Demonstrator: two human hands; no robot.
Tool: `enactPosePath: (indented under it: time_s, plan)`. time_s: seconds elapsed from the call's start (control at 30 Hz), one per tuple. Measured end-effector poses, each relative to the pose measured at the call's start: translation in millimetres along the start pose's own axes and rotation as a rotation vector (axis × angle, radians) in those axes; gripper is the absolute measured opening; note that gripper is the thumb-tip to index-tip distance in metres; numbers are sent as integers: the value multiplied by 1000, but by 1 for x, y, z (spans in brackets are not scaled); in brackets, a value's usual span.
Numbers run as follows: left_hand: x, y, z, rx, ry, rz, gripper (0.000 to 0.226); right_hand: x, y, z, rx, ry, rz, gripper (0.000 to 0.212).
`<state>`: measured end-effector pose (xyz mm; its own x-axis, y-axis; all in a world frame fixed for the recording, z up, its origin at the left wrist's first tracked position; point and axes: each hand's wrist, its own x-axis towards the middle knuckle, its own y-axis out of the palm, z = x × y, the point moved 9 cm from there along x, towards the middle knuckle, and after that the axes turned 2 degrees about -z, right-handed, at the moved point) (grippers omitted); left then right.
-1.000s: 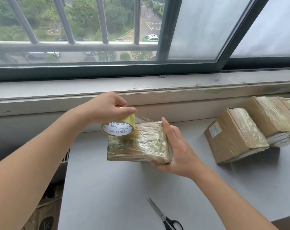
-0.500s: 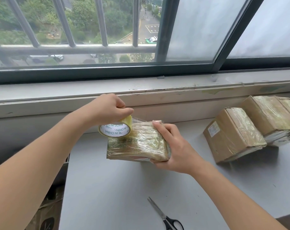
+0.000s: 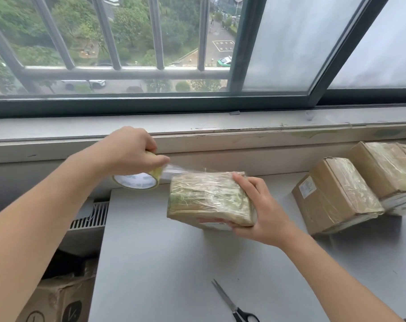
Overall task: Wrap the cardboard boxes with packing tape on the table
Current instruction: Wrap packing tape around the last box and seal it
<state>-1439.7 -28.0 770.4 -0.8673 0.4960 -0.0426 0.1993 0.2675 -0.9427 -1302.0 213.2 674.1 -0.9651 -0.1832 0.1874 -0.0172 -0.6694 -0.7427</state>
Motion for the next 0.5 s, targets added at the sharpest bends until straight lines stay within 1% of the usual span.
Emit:
enactPosePath:
  time_s: [0.13, 0.3, 0.43, 0.5]
  plan:
    - [-4, 18, 11, -90, -53, 72, 62, -9, -7, -15, 49, 23, 13, 114]
    - [-8, 83, 21, -226, -143, 158, 62, -19, -12, -24, 96, 57, 19, 113]
    - [0, 92, 13, -340, -168, 140, 61, -27, -16, -34, 108, 94, 22, 114]
    - [7, 87, 8, -351, -151, 117, 60, -30, -19, -38, 115, 111, 14, 113]
